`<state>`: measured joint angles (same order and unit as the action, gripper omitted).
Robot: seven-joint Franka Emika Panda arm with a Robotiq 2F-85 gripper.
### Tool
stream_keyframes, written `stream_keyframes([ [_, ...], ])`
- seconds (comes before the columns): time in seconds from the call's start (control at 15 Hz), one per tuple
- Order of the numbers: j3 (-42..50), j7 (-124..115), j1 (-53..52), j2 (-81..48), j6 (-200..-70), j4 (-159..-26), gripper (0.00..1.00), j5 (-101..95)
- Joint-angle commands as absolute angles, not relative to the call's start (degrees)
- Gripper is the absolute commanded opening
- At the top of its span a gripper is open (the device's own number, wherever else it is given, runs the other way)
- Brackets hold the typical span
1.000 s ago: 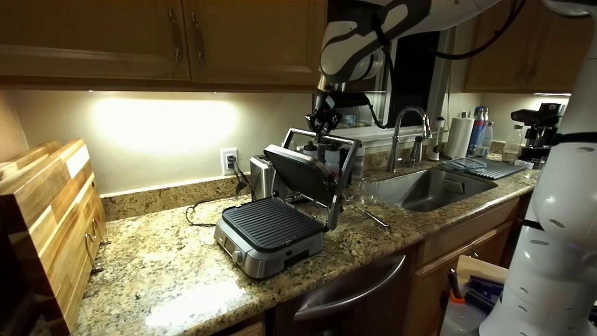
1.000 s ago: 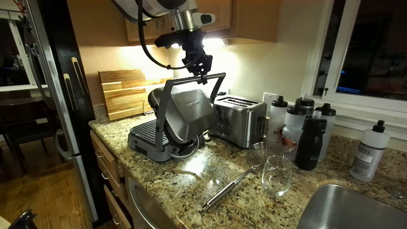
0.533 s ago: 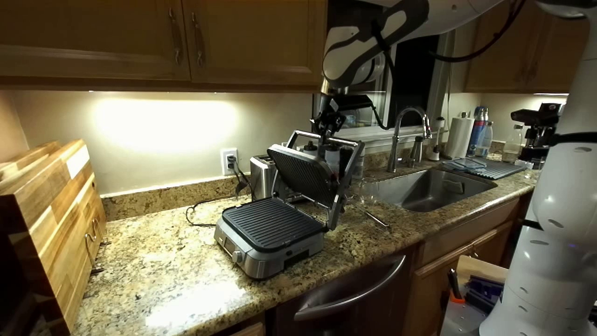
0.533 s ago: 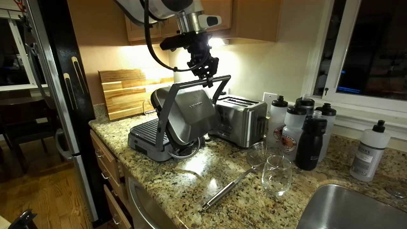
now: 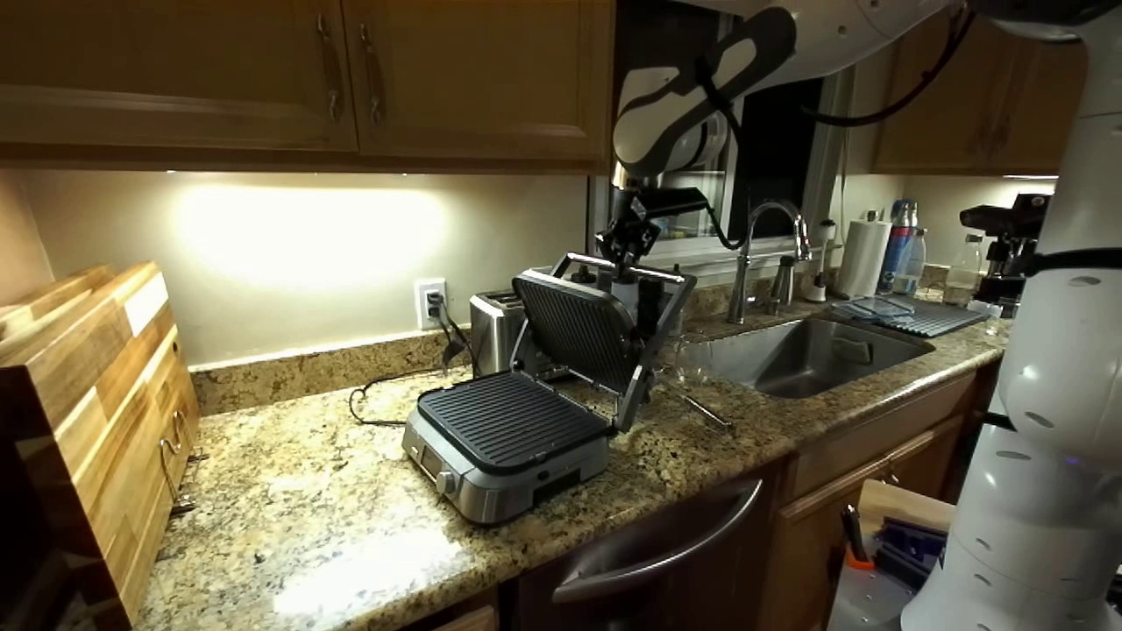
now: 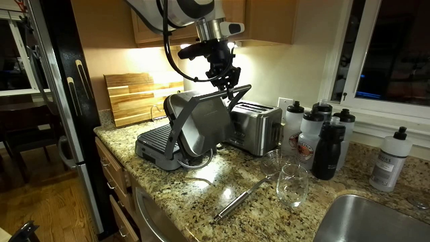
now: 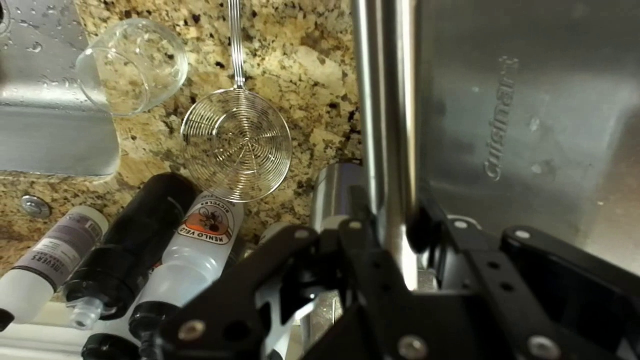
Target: Open the sandwich maker
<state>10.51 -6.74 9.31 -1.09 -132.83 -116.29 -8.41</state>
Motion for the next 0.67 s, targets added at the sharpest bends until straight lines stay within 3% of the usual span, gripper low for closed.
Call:
stream_keyframes([
  [0.0, 10.8, -11.28, 9.81, -3.53, -133.68, -114.95, 0.09, -8.84],
  [0.6, 11.35, -9.67, 9.87, -4.61, -133.07, -114.1, 0.09, -8.66],
])
